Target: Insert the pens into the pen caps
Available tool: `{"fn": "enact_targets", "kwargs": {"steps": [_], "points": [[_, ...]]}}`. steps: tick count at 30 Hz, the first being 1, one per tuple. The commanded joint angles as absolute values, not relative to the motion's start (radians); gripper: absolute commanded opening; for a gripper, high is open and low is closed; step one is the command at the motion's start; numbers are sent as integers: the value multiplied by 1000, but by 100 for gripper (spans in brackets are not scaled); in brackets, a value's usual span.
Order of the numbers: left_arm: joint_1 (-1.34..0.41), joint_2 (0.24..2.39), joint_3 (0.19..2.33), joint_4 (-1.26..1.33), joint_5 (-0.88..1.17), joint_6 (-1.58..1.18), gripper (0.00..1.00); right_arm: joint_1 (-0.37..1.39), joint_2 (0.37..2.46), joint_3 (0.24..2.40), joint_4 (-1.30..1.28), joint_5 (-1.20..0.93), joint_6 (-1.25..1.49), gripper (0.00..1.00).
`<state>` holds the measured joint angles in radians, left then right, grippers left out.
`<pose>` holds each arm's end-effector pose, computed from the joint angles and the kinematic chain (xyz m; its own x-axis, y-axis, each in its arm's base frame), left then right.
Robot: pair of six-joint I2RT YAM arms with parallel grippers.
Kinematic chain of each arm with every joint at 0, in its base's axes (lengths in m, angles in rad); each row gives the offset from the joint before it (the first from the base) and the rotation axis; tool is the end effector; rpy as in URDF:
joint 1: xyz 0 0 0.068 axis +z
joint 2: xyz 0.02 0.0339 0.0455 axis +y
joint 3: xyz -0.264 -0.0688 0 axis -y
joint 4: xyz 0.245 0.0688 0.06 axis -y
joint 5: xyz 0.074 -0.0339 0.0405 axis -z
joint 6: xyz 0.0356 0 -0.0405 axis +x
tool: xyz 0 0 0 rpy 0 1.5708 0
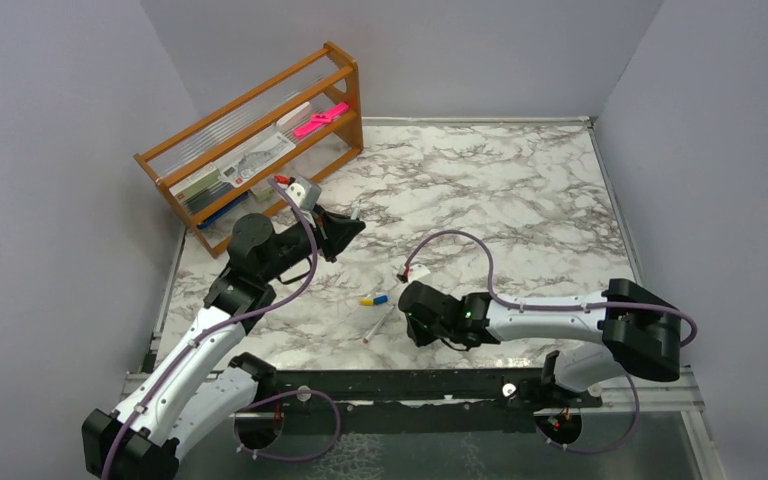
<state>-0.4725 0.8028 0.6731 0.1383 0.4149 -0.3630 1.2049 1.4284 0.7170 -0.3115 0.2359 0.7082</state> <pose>0.1661 -0.1010 0.3321 -0.2682 -0.2279 -0.9360 0.7276 0.5889 -0.3518 0.1022 0.2434 0.1676 -0.7942 -0.3052 -0.5254 -0.4579 0.8691 0.1873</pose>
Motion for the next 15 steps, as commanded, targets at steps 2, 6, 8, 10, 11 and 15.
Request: {"fn": "enact_targets", "kwargs": {"steps": [2, 6, 8, 10, 11, 15], "points": [[-471, 803, 675, 131, 396, -360, 0, 1216, 1444, 697, -263, 208, 727, 2], [-471, 808, 675, 126, 396, -363, 0, 1216, 1461, 688, -273, 225, 749, 2], [-471, 810, 675, 124, 393, -363, 0, 1216, 1467, 686, -276, 234, 753, 2], [-472, 811, 674, 124, 391, -364, 0, 1216, 1476, 686, -278, 241, 756, 2], [-471, 812, 674, 121, 391, -364, 0, 1216, 1480, 688, -286, 248, 759, 2], [-471, 810, 676, 108, 388, -364, 0, 1216, 1499, 711, -338, 288, 765, 2]]}}
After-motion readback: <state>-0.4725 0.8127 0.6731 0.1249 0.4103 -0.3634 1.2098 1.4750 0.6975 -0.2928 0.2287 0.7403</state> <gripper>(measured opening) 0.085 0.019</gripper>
